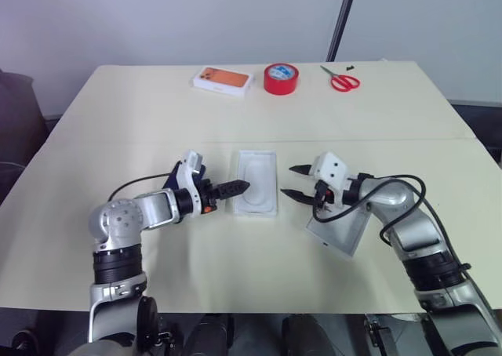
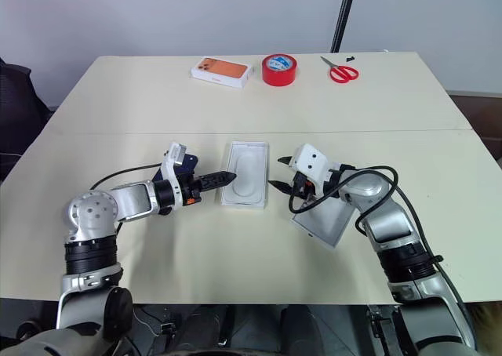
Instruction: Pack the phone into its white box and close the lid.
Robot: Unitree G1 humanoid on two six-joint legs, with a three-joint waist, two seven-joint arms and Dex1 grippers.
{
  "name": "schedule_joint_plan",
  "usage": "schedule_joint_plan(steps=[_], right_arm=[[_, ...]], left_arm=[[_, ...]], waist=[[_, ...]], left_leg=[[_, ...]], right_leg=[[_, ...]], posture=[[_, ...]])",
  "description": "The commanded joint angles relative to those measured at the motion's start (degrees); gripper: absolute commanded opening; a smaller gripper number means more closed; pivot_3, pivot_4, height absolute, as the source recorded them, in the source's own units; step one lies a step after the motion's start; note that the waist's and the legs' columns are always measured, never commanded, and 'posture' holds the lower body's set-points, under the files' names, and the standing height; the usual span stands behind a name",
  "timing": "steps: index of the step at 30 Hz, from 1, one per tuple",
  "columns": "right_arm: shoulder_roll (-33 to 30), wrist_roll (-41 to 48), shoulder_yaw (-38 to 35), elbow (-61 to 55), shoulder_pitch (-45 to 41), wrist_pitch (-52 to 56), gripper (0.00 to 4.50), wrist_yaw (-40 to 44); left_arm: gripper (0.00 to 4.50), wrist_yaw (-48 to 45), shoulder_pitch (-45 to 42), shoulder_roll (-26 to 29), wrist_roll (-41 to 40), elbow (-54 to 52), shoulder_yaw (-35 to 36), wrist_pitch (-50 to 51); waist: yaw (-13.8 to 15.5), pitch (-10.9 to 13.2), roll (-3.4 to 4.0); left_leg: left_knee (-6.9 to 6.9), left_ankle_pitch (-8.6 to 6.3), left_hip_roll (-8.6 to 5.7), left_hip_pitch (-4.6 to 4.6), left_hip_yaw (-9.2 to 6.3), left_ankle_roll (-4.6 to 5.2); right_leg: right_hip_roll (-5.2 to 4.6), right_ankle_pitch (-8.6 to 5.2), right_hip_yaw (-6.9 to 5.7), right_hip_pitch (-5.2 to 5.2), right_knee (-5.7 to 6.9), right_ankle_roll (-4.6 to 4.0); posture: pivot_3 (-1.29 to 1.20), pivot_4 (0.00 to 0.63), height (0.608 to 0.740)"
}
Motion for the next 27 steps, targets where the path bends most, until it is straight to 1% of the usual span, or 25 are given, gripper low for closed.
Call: schedule_joint_plan(steps=[1, 4, 5, 9, 12, 20, 22, 27], right_arm=[[2.5, 1.3, -0.1, -2.7, -2.3, 0.3, 1.70, -1.2], [6.3, -0.7, 2.9, -2.2, -3.3, 0.1, 0.12, -3.6], [7.0, -1.8, 4.1, -1.9, -3.5, 0.0, 0.05, -4.0], [8.4, -7.1, 9.8, 0.2, -3.8, 0.0, 0.05, -5.0], [7.6, -12.3, 14.2, 3.6, -4.3, -1.3, 0.05, -4.9], [7.5, -19.5, 17.1, 14.2, -8.8, -5.6, 0.05, -7.0], [8.3, -20.2, 17.0, 16.4, -9.5, -6.2, 0.05, -7.7], [11.1, -13.5, 11.5, 13.6, -9.5, -3.6, 0.05, -6.4]], left_arm=[[4.36, -8.7, 3.0, 6.8, 8.5, -4.9, -5.4, -16.4], [4.36, -13.5, 6.0, 10.6, 13.0, -3.3, -5.9, -26.9], [4.36, -14.3, 6.6, 11.3, 13.5, -2.6, -5.5, -28.7], [4.36, -16.5, 8.0, 13.7, 14.7, 0.1, -4.0, -31.9], [4.36, -16.7, 8.5, 14.8, 15.5, 1.0, -2.7, -34.8], [4.36, -16.2, 9.9, 15.3, 15.6, 0.9, -2.2, -35.4], [4.36, -16.1, 10.2, 15.3, 15.5, 0.8, -2.2, -35.2], [4.36, -14.7, 9.4, 16.0, 13.4, 5.0, 1.4, -31.2]], waist=[[0.0, 0.0, 0.02], [0.1, 0.0, 0.04], [0.2, 0.0, 0.05], [0.6, 0.0, 0.04], [0.5, 0.0, 0.04], [0.1, 0.0, 0.05], [0.0, 0.0, 0.04], [0.0, 0.0, 0.04]], left_leg=[[-0.01, 0.01, 0.00, 0.00, -0.01, -0.02], [-0.05, 0.01, 0.01, 0.01, -0.01, -0.02], [-0.05, 0.01, 0.03, 0.00, -0.01, -0.02], [-0.03, 0.01, 0.01, -0.10, -0.06, -0.02], [-0.01, 0.01, 0.00, -0.18, -0.07, -0.02], [-0.01, 0.02, 0.00, -0.17, -0.07, -0.03], [0.01, 0.03, 0.01, -0.17, -0.07, -0.04], [0.02, 0.04, 0.03, -0.16, -0.07, -0.06]], right_leg=[[0.00, 0.00, 0.00, 0.00, -0.01, 0.00], [-0.01, 0.00, 0.00, -0.01, -0.03, -0.01], [-0.01, 0.00, 0.01, -0.03, -0.03, -0.01], [-0.06, 0.00, 0.01, -0.11, -0.03, -0.01], [-0.07, 0.00, 0.00, -0.19, -0.02, -0.01], [-0.03, 0.00, 0.00, -0.23, 0.07, -0.01], [-0.03, 0.00, 0.00, -0.23, 0.08, -0.01], [-0.03, 0.00, 0.00, -0.22, 0.10, -0.01]], posture=[[0.00, 0.150, 0.740], [0.00, 0.150, 0.740], [0.00, 0.150, 0.740], [0.00, 0.150, 0.740], [0.00, 0.150, 0.740], [0.00, 0.150, 0.740], [0.00, 0.150, 0.740], [0.00, 0.150, 0.740]])
